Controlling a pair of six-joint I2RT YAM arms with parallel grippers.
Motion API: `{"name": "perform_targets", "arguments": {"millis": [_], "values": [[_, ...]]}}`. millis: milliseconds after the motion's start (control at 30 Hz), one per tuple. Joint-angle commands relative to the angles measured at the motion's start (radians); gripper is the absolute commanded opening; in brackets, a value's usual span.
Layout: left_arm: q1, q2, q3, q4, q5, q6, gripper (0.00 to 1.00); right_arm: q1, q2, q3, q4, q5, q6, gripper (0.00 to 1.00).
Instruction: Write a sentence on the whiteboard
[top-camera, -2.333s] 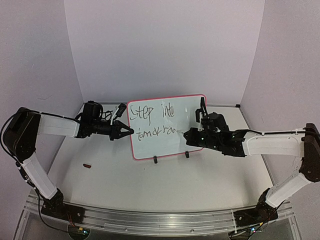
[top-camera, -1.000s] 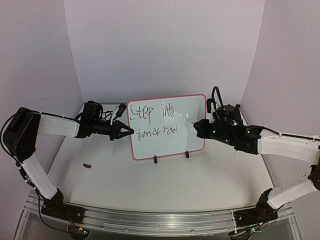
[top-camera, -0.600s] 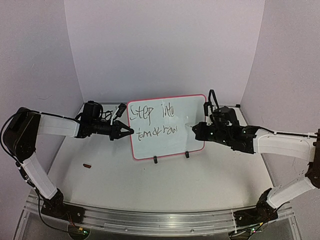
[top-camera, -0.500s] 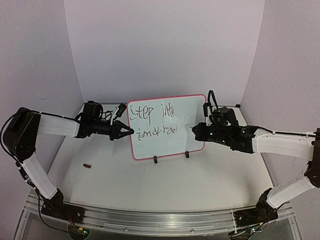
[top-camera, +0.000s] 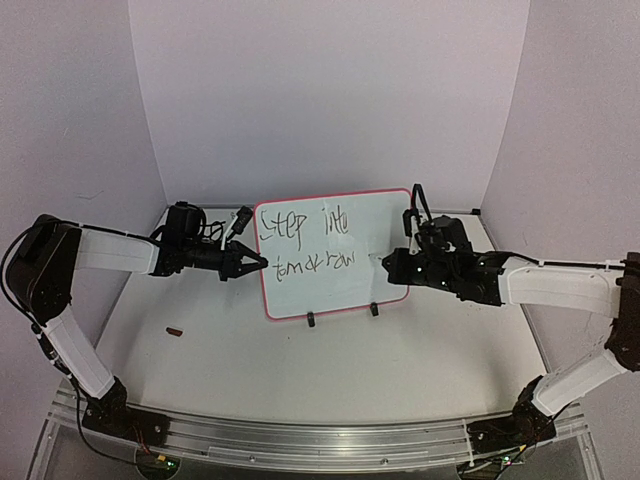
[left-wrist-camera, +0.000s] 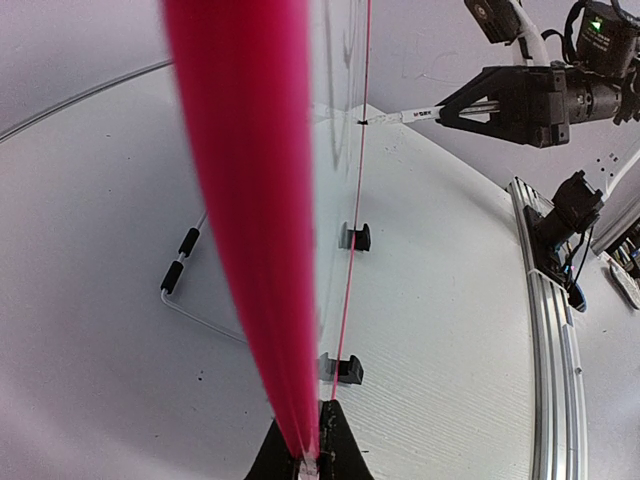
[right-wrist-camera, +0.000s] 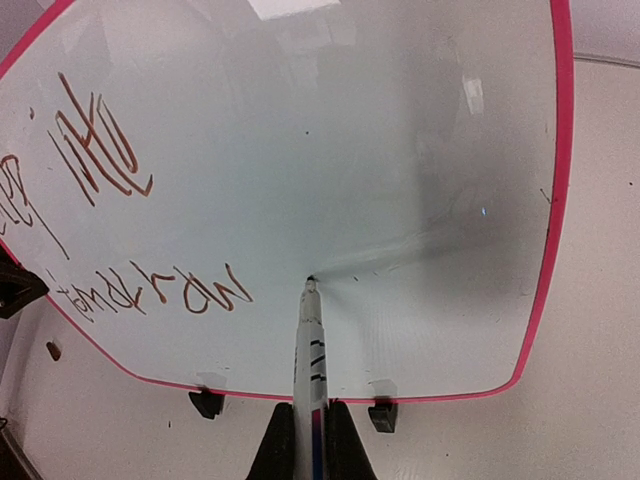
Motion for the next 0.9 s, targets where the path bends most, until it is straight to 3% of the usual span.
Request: {"name": "perform_targets", "arguments": {"millis": [0,867], "values": [[-0.003,0.015,-0.013,-0.058,-0.14,0.049,0.0,-0.004,0.014,0.003,0.007,-0.008,0.017,0.0],[-0.003,0.013,-0.013,-0.059,-0.14,0.049,0.0,-0.003,-0.03,0.038,0.006,0.053,0.0,0.0]]}}
